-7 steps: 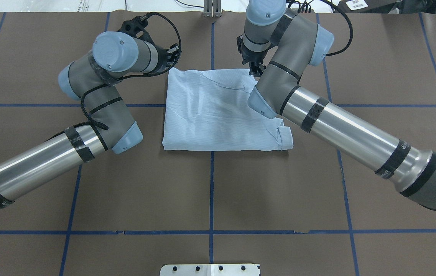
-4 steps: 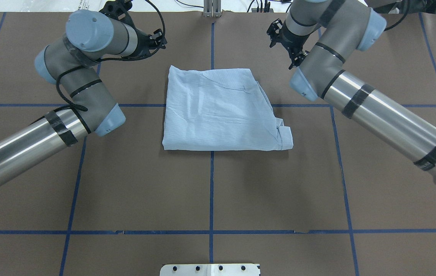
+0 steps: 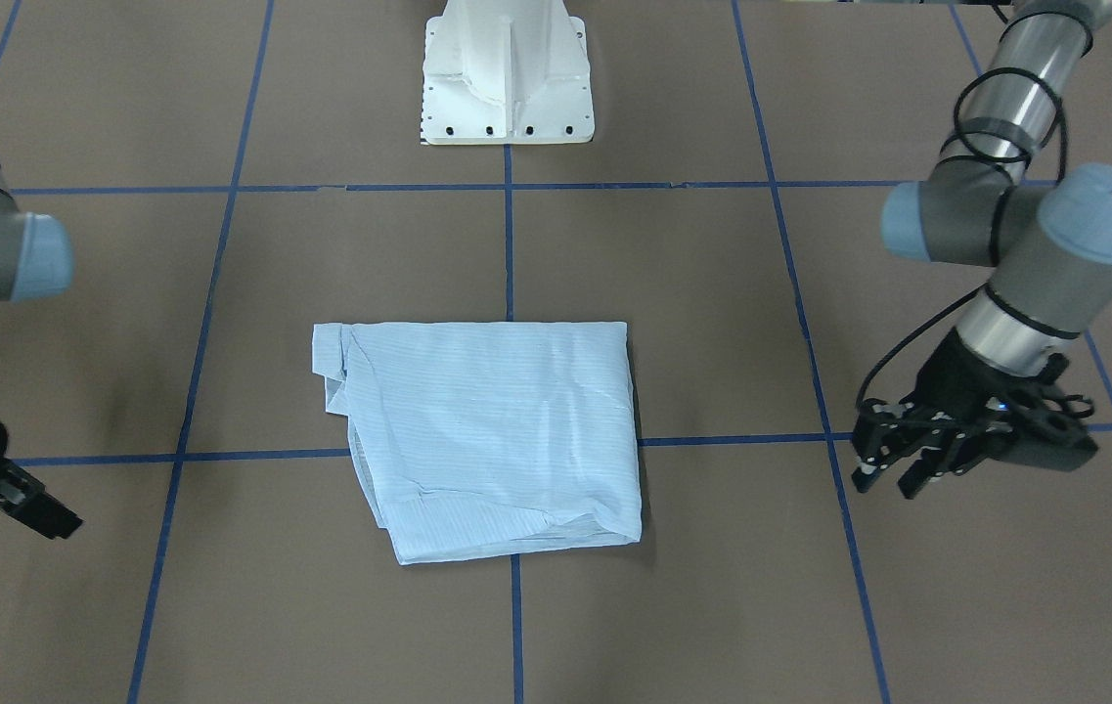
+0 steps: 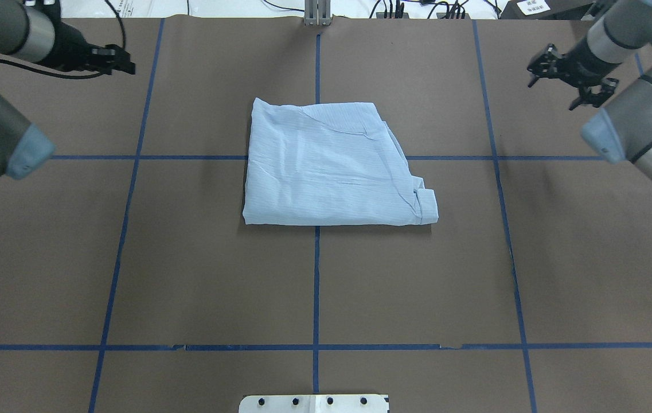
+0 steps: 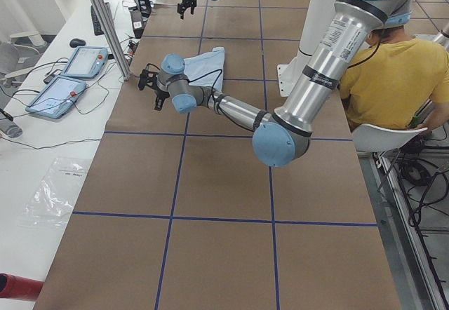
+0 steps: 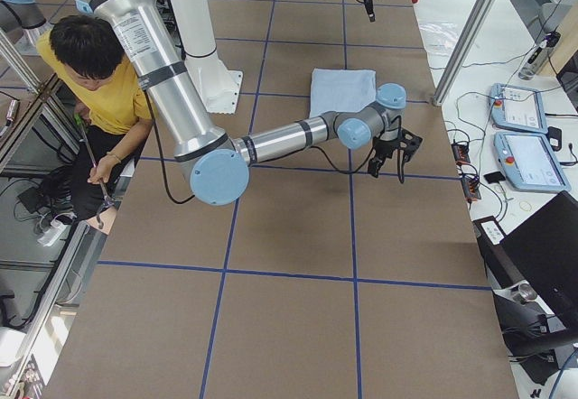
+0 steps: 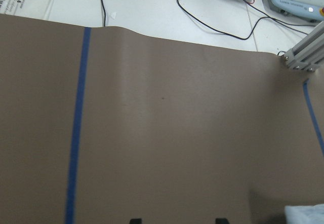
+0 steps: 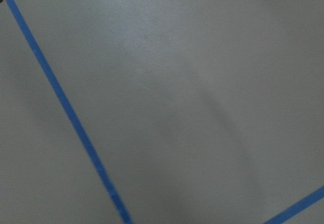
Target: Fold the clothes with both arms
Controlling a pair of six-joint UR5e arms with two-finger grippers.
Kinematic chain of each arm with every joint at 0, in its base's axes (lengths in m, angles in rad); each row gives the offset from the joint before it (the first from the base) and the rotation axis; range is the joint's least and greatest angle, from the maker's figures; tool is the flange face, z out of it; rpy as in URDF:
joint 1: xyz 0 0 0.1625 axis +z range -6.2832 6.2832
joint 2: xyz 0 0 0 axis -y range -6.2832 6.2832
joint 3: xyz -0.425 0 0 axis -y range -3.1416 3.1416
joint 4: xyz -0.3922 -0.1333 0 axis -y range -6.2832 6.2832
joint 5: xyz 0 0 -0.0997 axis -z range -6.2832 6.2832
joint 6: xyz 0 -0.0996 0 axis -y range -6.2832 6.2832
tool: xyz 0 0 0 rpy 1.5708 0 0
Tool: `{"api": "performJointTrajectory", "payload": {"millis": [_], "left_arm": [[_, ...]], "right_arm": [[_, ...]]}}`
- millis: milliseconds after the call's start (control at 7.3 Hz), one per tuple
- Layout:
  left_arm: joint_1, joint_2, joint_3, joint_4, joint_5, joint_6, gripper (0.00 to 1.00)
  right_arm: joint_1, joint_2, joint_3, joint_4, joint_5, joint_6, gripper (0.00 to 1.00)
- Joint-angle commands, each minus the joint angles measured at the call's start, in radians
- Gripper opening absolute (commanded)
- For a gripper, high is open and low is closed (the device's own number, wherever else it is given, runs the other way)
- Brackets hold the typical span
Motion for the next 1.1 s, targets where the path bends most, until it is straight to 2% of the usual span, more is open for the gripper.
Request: {"api": "performJointTrajectory", "payload": {"millis": [0, 137, 411, 548, 685, 822, 958], "left_arm": [[-0.18, 0.153, -0.052, 0.006, -0.151, 0.323, 0.73], [-0.262, 0.229, -0.053, 0.006, -0.182, 0.493, 1.0], [-0.403, 0.341, -0.056, 0.033, -0.2, 0.757, 1.0], [-0.472, 0.363, -0.058, 0.161, -0.247, 0.883, 1.0], [-0.512, 0.362, -0.087, 0.27, -0.254, 0.962, 1.0], [-0.519, 0.377, -0.148, 0.333, -0.252, 0.969, 1.0], [-0.517, 0.474, -0.255, 0.341, -0.254, 0.969, 1.0]], "right_arm": [[0.202, -0.191, 0.044, -0.001, 0.161, -0.479, 1.0], [0.285, -0.239, 0.047, -0.007, 0.178, -0.618, 1.0], [0.377, -0.299, 0.048, -0.082, 0.191, -0.864, 1.0], [0.393, -0.303, 0.048, -0.127, 0.188, -0.947, 1.0], [0.393, -0.301, 0.047, -0.168, 0.177, -1.006, 1.0], [0.4, -0.309, 0.047, -0.184, 0.176, -1.052, 1.0], [0.399, -0.307, 0.048, -0.184, 0.174, -1.055, 1.0]]}}
